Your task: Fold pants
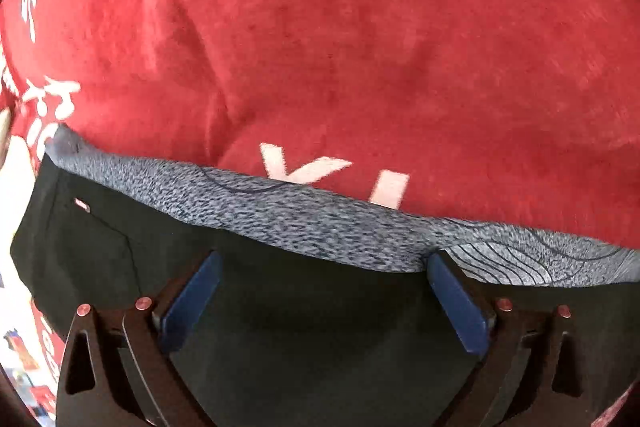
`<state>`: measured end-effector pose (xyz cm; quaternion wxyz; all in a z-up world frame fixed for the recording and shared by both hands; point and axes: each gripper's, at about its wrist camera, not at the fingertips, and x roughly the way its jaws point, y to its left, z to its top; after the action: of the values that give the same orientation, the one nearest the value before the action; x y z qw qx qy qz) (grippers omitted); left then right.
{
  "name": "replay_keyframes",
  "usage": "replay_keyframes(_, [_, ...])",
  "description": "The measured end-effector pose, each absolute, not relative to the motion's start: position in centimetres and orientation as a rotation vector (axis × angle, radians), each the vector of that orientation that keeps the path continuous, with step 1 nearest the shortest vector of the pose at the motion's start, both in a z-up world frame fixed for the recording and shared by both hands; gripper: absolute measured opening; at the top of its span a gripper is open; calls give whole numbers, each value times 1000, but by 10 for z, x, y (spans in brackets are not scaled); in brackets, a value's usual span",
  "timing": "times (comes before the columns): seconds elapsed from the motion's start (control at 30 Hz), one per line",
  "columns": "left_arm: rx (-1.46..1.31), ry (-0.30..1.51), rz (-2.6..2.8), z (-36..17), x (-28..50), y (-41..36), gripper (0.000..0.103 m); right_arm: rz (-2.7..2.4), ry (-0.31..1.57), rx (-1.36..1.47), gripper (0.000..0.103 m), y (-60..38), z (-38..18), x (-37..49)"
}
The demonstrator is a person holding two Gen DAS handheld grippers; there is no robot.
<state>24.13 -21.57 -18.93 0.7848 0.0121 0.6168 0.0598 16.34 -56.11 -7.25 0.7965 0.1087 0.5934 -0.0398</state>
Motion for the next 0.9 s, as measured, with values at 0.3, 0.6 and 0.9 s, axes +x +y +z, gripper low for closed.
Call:
replay_keyframes(0.3, [109, 1345, 204, -148, 209, -166, 103, -237, 1289, 277, 35, -605, -43, 138])
replay_keyframes(0.6, [241, 1371, 92, -144, 141, -171, 103, -134, 1272, 299, 36, -547, -19, 82])
replay_keyframes(0.9, [171, 1381, 98, -163, 120, -172, 103, -66, 1284, 38, 40, -494, -58, 71])
